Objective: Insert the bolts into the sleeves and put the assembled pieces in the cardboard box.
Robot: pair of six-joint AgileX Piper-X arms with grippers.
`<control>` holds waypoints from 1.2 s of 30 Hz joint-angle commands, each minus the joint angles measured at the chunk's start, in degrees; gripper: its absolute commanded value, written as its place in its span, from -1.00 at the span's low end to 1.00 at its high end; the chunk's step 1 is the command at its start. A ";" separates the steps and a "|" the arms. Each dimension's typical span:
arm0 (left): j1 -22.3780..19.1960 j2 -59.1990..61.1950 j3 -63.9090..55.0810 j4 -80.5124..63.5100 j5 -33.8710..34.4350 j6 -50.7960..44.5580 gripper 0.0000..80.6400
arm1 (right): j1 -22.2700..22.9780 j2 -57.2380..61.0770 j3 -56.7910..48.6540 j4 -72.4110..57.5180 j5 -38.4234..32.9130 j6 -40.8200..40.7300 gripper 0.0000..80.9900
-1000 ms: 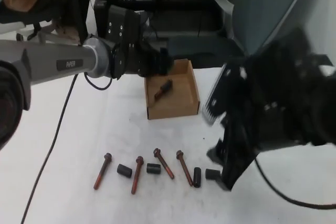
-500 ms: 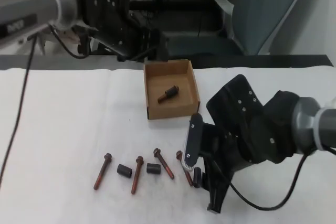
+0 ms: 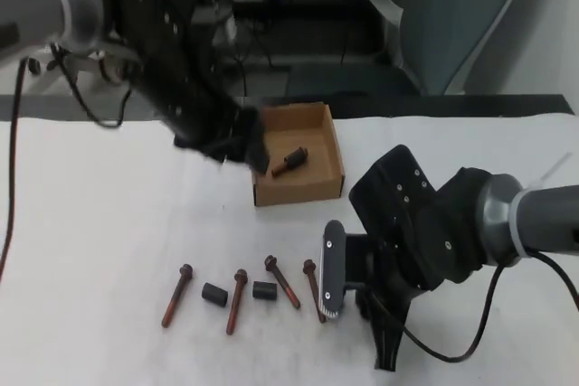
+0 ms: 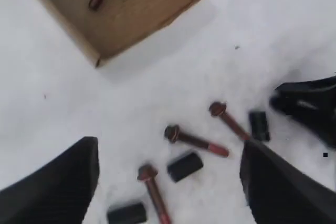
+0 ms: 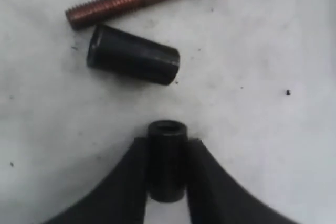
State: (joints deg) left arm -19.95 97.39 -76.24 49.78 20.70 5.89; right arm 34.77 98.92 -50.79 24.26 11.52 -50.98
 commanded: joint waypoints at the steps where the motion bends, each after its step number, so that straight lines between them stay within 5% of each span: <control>1: 0.10 -0.31 4.32 5.14 -8.55 -0.13 0.74 | -0.63 0.67 0.16 2.27 4.04 -0.18 -0.99; 5: 0.10 -0.28 10.26 6.82 -13.37 0.85 0.74 | -0.63 0.11 0.05 4.24 5.96 6.20 -0.99; 10: 0.10 -0.28 15.18 6.61 -16.51 0.52 0.03 | -0.63 -3.21 0.05 7.25 3.80 14.86 -0.99; 24: 0.10 -0.17 20.47 -17.63 -21.12 2.28 0.02 | -0.63 -10.21 0.05 9.29 -1.76 20.17 -0.99; 33: 0.10 6.82 20.47 -11.69 -21.12 0.43 0.02 | -0.63 -10.42 0.05 9.50 -1.76 21.06 -0.99; 35: 0.10 7.92 20.47 -11.70 -21.29 -1.64 -0.15 | -0.33 -11.64 0.05 9.50 -3.64 22.13 -0.99; 36: 0.10 8.01 20.47 -11.33 -21.03 -2.06 -0.42 | -0.24 -13.04 0.05 9.40 -6.24 23.28 -0.99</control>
State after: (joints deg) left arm -19.84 102.38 -56.76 36.38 0.00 5.38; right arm 34.32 88.66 -50.63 33.91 9.22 -29.78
